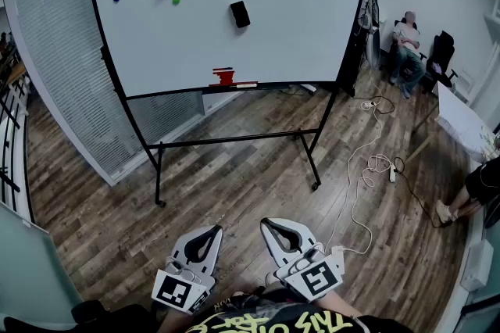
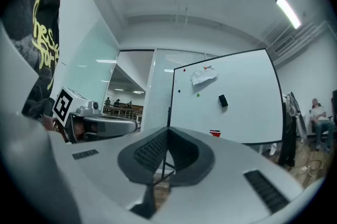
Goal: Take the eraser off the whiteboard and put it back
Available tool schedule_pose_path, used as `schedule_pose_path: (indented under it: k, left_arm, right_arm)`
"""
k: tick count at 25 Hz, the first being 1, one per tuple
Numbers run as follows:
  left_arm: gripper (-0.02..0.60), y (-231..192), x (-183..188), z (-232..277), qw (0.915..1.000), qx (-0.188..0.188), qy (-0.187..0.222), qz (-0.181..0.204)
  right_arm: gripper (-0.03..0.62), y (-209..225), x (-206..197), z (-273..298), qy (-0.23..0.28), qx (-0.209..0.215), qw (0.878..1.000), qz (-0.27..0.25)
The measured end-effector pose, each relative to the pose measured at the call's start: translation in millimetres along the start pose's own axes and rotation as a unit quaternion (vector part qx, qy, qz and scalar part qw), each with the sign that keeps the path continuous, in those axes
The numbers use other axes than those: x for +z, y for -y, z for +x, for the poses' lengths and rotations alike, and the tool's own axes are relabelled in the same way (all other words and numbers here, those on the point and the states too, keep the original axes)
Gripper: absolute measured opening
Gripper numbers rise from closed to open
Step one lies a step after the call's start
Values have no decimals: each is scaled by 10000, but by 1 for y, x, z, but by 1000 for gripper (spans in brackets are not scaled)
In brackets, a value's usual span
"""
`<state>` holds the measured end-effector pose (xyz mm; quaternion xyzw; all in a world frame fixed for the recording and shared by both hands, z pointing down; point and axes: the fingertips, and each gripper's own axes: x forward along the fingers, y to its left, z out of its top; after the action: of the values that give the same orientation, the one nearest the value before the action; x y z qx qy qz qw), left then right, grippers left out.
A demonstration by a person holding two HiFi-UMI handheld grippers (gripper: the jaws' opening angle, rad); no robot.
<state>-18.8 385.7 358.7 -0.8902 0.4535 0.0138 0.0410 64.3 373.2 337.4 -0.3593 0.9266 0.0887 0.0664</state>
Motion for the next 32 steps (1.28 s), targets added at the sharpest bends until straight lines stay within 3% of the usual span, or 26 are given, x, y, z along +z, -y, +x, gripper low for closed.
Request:
schedule_pose_path:
  k: [10,18,32]
  left_arm:
    - [7,2,1,-2,10000,-47,28,18]
    - [8,1,2,-8,10000,-92,33,-2]
    - [6,-6,2,-23,9998,-201,48,-67]
  right_arm:
    - [9,-3,-2,-1,-49,-51,10000,-38]
    - [11,-6,1,0,6,-92,9997,230]
    - [11,-20,6,4,34,-279,9995,119]
